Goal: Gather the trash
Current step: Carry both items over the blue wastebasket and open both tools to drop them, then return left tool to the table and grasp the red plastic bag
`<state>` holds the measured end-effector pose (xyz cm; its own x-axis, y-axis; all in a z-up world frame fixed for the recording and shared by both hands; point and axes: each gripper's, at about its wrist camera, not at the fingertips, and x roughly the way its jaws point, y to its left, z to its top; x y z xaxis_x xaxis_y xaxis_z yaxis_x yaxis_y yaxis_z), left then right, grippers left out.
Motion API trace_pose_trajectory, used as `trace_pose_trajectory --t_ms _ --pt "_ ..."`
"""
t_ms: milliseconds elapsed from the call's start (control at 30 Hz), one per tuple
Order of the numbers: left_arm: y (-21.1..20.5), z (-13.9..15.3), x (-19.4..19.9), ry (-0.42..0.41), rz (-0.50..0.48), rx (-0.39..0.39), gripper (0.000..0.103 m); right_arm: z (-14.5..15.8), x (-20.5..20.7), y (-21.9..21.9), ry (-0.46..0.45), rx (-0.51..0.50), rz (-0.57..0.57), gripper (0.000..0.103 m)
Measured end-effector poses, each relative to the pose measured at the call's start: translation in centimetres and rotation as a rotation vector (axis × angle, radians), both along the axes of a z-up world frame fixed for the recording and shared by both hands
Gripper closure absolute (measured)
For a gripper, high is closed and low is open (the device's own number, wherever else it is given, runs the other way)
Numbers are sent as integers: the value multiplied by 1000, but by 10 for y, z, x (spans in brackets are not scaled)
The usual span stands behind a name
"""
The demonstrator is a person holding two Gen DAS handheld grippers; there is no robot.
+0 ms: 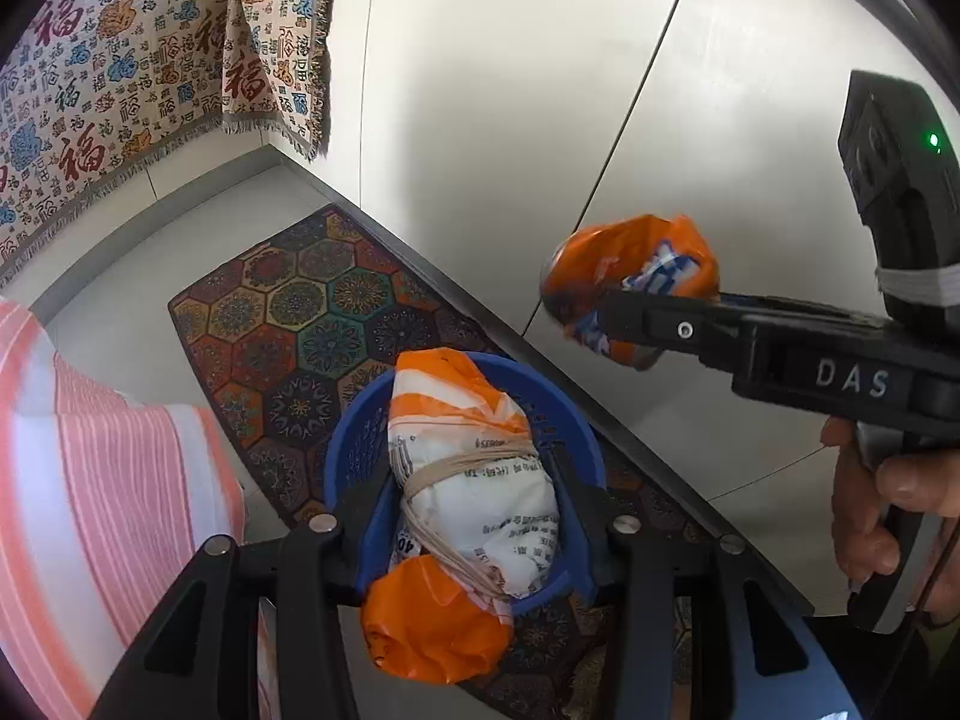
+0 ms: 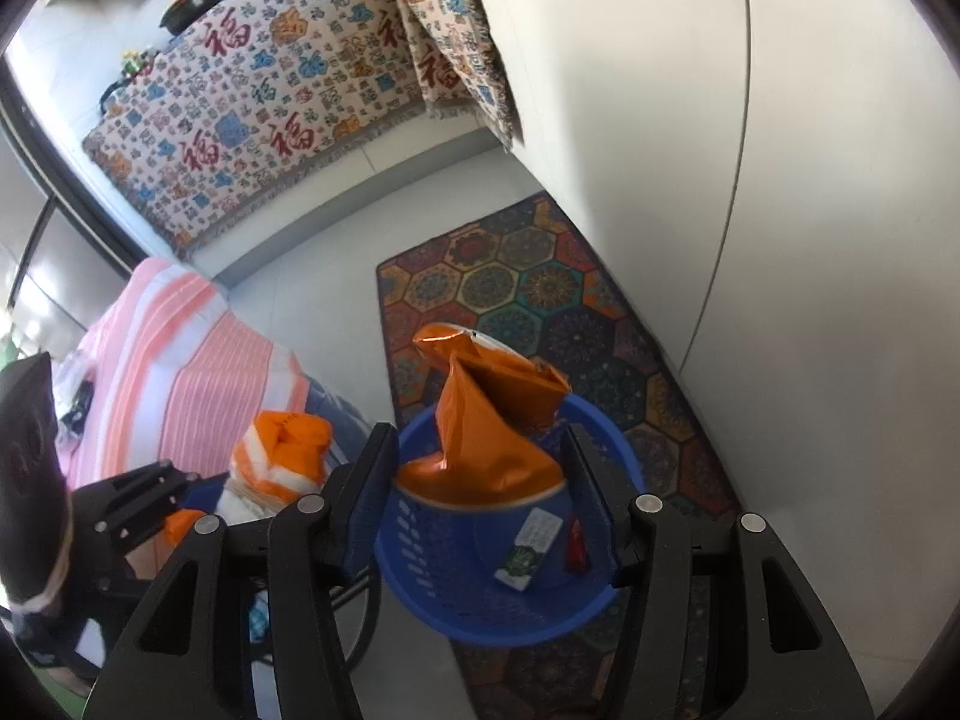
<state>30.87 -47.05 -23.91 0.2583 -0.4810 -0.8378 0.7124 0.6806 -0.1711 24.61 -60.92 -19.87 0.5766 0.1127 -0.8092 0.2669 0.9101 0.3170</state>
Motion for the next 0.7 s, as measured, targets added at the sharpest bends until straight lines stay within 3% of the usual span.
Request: trace_pose_trajectory --t_ms 100,167,333,467,700 --pt "-7 -11 3 10 -18 -4 51 -5 3 -2 2 1 -15 44" --pt "-11 -18 6 20 -9 13 33 -7 0 -4 5 -3 -23 34" --pt "-15 -23 12 13 25 23 33 7 -10 -7 -34 -39 -53 34" --pt "0 -3 3 -11 49 -15 33 25 -18 -2 -94 -79 -61 25" --pt "59 62 -43 -88 117 -117 33 63 -31 36 -218 -181 -34 22"
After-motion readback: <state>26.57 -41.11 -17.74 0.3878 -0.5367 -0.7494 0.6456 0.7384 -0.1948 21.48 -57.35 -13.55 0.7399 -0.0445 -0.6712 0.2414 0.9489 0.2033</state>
